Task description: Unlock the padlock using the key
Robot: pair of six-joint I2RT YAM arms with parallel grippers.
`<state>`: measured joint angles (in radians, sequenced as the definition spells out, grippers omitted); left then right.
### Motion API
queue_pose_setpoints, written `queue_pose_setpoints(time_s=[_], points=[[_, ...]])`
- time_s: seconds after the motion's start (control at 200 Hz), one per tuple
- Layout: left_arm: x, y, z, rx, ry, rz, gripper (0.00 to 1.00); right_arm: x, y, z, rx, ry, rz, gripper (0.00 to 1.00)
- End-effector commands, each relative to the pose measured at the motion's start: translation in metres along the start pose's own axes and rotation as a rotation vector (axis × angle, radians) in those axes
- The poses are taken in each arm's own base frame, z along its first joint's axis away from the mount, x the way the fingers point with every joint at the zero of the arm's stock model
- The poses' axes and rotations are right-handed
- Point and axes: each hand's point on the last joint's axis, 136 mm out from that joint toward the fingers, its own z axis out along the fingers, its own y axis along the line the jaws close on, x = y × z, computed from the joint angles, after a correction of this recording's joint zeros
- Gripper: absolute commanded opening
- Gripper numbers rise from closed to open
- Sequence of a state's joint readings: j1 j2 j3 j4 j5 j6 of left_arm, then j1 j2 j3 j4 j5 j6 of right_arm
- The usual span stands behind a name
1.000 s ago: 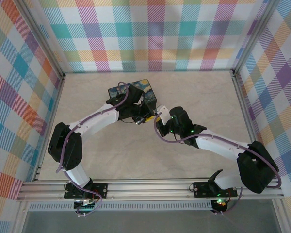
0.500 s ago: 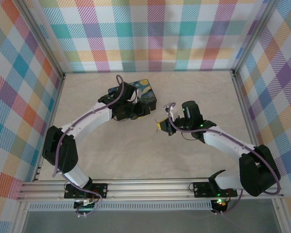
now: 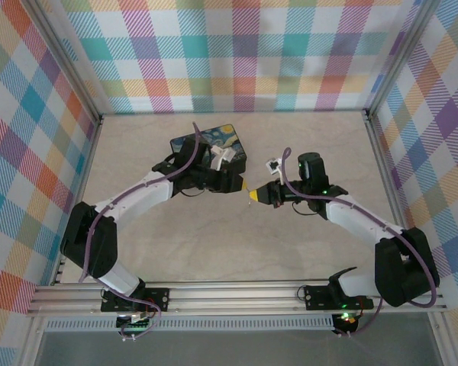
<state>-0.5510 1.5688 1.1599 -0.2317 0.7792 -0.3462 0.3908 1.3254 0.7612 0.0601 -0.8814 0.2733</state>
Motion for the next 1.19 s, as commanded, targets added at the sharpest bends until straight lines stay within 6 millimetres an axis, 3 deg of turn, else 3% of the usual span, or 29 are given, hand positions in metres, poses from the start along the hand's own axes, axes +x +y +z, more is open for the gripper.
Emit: queue_pose_setpoints(time_s=[0.0, 0.3, 0.525, 0.795, 1.19], points=[[-0.007, -0.025, -0.012, 0.094, -0.039, 0.099, 0.36, -0.01, 0.01, 0.0, -0.069, -0.007, -0.006, 0.0], [-0.002, -0.028, -0.008, 0.128, -0.022, 0.092, 0.34, -0.016, 0.011, 0.002, -0.086, -0.015, -0.002, 0.0], [-0.002, -0.01, -0.007, 0.033, -0.007, 0.08, 0.34, -0.014, 0.009, 0.0, -0.066, -0.011, -0.006, 0.0], [-0.006, -0.003, -0.001, 0.014, 0.006, 0.061, 0.35, -0.015, 0.012, 0.0, -0.08, -0.009, -0.008, 0.0], [-0.009, -0.016, 0.001, 0.093, -0.005, 0.062, 0.3, -0.017, 0.013, 0.004, -0.112, -0.013, -0.005, 0.0]])
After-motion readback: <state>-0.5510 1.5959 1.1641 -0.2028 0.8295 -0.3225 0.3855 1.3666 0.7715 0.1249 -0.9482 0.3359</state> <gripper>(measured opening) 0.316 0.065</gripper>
